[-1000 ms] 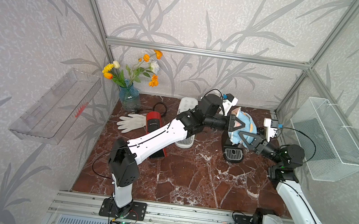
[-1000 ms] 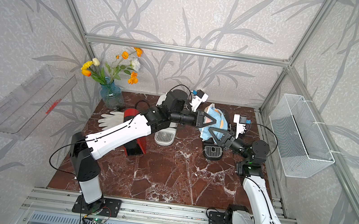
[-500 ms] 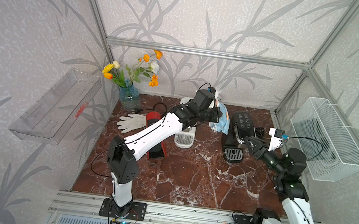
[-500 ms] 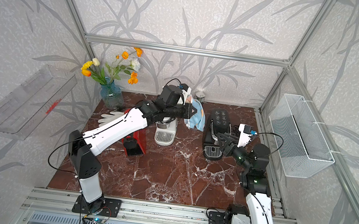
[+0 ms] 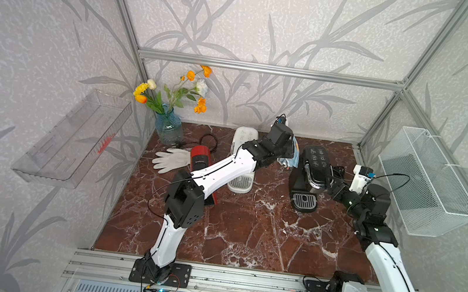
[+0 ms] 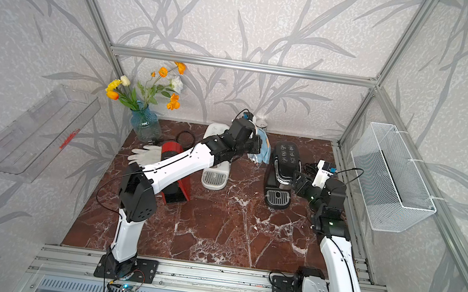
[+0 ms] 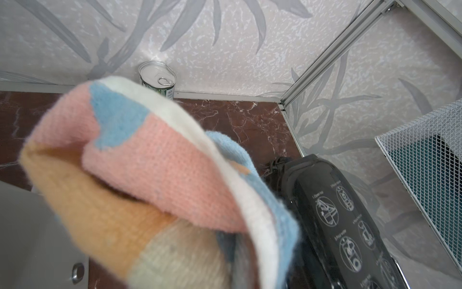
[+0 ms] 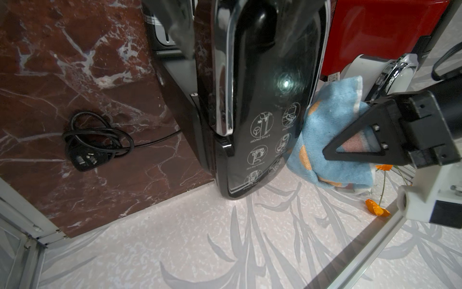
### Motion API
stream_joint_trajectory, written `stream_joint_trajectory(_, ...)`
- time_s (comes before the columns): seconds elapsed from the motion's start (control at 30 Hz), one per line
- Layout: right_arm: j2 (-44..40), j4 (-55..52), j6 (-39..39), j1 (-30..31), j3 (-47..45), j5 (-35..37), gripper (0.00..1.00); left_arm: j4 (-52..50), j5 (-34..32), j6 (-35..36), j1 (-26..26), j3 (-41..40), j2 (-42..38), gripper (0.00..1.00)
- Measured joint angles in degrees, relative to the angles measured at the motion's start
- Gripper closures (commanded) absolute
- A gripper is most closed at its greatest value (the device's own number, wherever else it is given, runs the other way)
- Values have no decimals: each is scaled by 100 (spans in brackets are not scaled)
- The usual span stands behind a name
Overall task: Wipe the surface of a coffee machine
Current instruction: Wipe the dirt from the surface of the coffee machine.
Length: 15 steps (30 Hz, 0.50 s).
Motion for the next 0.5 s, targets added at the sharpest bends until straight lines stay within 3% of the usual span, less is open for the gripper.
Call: stream_joint_trajectory(0.5,358,1176,109,-61,-326,-595,49,144,-492,-328,-433,439,601,100)
